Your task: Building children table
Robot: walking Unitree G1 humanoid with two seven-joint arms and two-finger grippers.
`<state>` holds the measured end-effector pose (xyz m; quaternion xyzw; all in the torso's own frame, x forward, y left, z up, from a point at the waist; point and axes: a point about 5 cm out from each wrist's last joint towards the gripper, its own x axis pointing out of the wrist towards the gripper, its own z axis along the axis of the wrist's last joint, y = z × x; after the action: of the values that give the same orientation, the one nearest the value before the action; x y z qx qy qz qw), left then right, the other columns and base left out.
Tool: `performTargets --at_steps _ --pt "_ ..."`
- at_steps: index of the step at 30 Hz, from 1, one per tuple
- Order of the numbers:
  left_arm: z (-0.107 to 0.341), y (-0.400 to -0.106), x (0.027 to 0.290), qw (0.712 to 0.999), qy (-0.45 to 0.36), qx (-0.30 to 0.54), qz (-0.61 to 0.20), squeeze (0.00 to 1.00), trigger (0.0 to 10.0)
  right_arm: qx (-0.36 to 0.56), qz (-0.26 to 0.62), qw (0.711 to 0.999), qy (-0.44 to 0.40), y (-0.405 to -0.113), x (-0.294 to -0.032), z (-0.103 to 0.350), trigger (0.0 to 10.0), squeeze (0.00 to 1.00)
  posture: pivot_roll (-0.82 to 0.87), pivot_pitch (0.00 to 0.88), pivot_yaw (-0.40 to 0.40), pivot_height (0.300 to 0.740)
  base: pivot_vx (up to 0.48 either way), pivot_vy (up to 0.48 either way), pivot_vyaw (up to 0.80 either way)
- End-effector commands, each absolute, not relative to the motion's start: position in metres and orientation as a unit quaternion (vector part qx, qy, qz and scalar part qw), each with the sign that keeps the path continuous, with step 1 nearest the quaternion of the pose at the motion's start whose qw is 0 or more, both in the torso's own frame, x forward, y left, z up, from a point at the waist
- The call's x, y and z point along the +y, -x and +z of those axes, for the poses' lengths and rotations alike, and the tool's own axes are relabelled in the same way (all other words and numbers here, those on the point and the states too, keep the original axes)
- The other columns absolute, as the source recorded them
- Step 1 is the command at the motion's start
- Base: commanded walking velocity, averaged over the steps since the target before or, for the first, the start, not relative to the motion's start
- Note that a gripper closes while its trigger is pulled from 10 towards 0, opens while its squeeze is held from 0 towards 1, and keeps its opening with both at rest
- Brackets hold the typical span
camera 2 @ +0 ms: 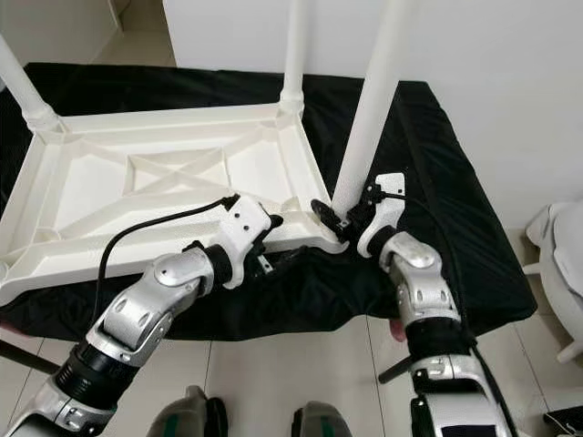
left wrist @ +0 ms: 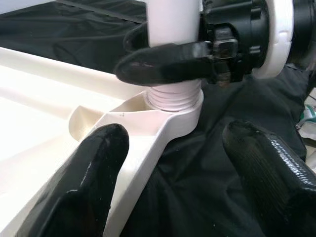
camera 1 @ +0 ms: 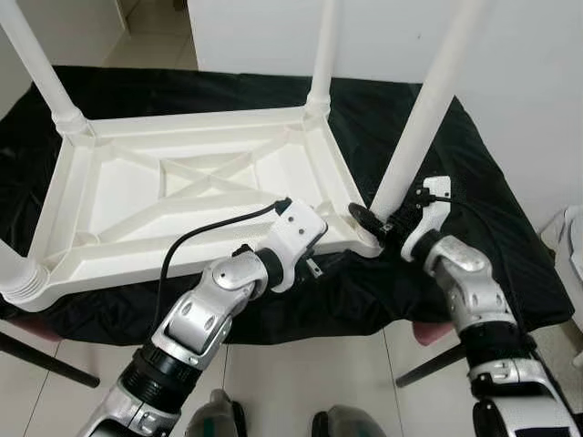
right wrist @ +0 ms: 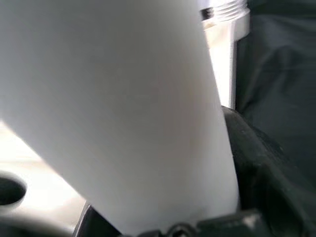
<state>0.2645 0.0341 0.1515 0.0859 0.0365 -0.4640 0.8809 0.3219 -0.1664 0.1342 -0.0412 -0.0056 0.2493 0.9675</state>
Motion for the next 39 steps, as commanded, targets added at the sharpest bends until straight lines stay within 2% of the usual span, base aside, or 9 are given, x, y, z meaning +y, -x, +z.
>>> performTargets --at_steps 1,8,15,18,31,32,33,34,39 --pt "0.152 -0.260 0.030 0.870 -0.087 0.039 -0.484 0.00 10.0 0.016 0.222 0.974 0.030 -0.319 -0.159 0.127 10.0 0.00 -0.17 0.021 0.002 0.740 0.000 0.000 0.00" --pt "0.151 -0.259 0.028 0.867 -0.087 0.039 -0.489 0.00 10.0 0.022 0.082 0.996 -0.019 -0.313 -0.143 0.123 10.0 0.00 -0.17 0.008 -0.002 0.740 0.000 0.000 0.00" --pt "0.150 -0.259 0.028 0.867 -0.089 0.039 -0.489 0.00 10.0 0.023 -0.036 0.998 -0.040 -0.303 -0.132 0.123 10.0 0.00 -0.17 0.000 -0.007 0.740 0.000 0.000 0.00" --pt "0.151 -0.259 0.027 0.867 -0.087 0.038 -0.489 0.00 10.0 0.015 -0.012 0.999 -0.042 -0.301 -0.121 0.128 10.0 0.00 -0.16 0.000 -0.008 0.740 0.000 0.000 0.00" --pt "0.151 -0.260 0.029 0.870 -0.085 0.038 -0.483 0.00 10.0 0.034 -0.041 0.998 -0.035 -0.301 -0.127 0.125 10.0 0.00 -0.16 0.000 -0.009 0.740 0.000 0.000 0.00" --pt "0.151 -0.260 0.029 0.870 -0.086 0.038 -0.484 0.00 10.0 0.031 -0.034 0.998 -0.037 -0.302 -0.128 0.126 10.0 0.18 -0.16 0.000 -0.009 0.740 0.000 0.000 0.00" --pt "0.151 -0.260 0.029 0.870 -0.086 0.038 -0.484 0.00 10.0 0.031 -0.034 0.998 -0.037 -0.302 -0.128 0.126 10.0 0.18 -0.16 0.000 -0.009 0.740 0.000 0.000 0.00" --pt "0.151 -0.259 0.028 0.870 -0.086 0.038 -0.484 0.00 10.0 0.023 -0.026 0.998 -0.052 -0.301 -0.130 0.127 10.0 1.00 -0.16 0.000 -0.010 0.740 0.000 0.000 0.00" --pt "0.151 -0.259 0.028 0.870 -0.085 0.039 -0.484 0.00 10.0 0.008 -0.004 0.999 -0.048 -0.297 -0.139 0.126 10.0 1.00 -0.16 0.000 -0.010 0.740 0.000 0.000 0.00"
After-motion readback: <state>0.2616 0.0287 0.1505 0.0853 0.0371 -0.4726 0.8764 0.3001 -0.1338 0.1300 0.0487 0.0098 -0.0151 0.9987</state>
